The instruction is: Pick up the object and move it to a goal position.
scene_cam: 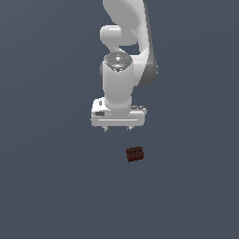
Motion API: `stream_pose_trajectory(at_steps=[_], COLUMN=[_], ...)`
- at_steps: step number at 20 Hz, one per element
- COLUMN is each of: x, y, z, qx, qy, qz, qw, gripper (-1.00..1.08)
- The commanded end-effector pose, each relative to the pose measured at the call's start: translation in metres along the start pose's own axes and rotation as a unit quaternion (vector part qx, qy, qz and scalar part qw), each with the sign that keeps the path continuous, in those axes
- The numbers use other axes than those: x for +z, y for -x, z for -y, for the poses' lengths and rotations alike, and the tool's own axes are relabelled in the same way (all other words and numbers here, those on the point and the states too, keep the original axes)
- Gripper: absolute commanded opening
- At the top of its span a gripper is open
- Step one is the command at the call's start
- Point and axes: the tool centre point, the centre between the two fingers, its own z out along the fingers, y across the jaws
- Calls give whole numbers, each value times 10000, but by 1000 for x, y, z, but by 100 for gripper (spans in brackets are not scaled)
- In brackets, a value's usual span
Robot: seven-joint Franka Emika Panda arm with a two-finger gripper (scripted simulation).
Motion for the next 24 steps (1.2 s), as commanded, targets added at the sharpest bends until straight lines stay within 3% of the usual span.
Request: stream_pose_trajectory(at_steps=[1, 11, 24], x=[0, 0, 5], y=[0, -5, -8], z=[0, 11, 14], qx=[0, -380, -15], qy=[0, 100, 71], qz=[0, -40, -25], qw=[10000, 9992, 10000], gripper=[100, 100, 100])
